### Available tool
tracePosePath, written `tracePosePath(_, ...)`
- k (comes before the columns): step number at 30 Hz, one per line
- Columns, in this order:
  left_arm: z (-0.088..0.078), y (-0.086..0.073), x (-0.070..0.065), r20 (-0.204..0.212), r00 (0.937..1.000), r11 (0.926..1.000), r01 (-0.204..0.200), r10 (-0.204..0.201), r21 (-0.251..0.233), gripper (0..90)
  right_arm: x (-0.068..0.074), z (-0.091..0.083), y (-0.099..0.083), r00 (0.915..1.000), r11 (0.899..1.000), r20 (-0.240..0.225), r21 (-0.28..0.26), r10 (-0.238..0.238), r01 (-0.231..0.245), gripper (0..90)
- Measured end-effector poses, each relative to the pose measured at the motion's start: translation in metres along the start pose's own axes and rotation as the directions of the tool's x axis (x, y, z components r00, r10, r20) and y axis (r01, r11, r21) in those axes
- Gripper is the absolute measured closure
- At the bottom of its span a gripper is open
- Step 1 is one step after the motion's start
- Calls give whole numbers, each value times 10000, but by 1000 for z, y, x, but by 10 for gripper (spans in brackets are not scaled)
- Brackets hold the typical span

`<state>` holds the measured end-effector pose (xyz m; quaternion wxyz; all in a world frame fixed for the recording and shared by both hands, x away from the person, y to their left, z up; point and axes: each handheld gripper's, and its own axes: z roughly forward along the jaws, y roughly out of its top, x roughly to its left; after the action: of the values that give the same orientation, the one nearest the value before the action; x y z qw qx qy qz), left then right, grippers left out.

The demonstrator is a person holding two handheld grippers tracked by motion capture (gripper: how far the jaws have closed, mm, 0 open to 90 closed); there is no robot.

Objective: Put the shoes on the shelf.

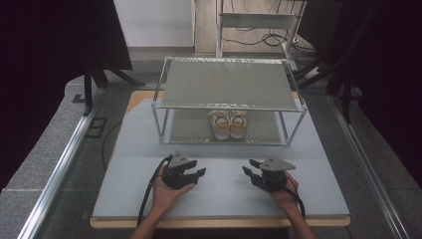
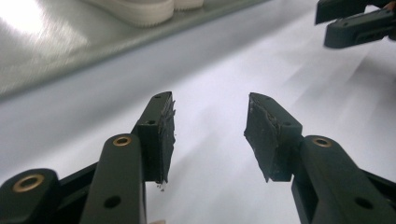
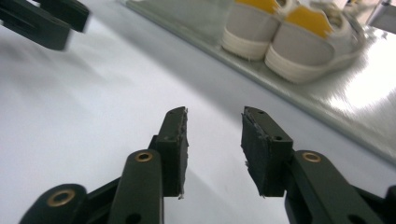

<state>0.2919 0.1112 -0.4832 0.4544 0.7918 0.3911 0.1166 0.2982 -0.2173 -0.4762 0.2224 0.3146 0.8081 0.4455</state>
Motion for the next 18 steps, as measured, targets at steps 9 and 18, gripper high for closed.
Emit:
tracePosePath(9, -13, -18, 11, -322, 9995, 9993, 25, -13, 380, 501, -11, -17, -27, 9974, 9984, 564, 305, 455, -473, 564)
tracePosePath(18, -17, -16, 14, -317, 9995, 9992, -18, 31, 404, 492, -12, -17, -29, 9979, 9985, 535, 390, 358, -379, 537)
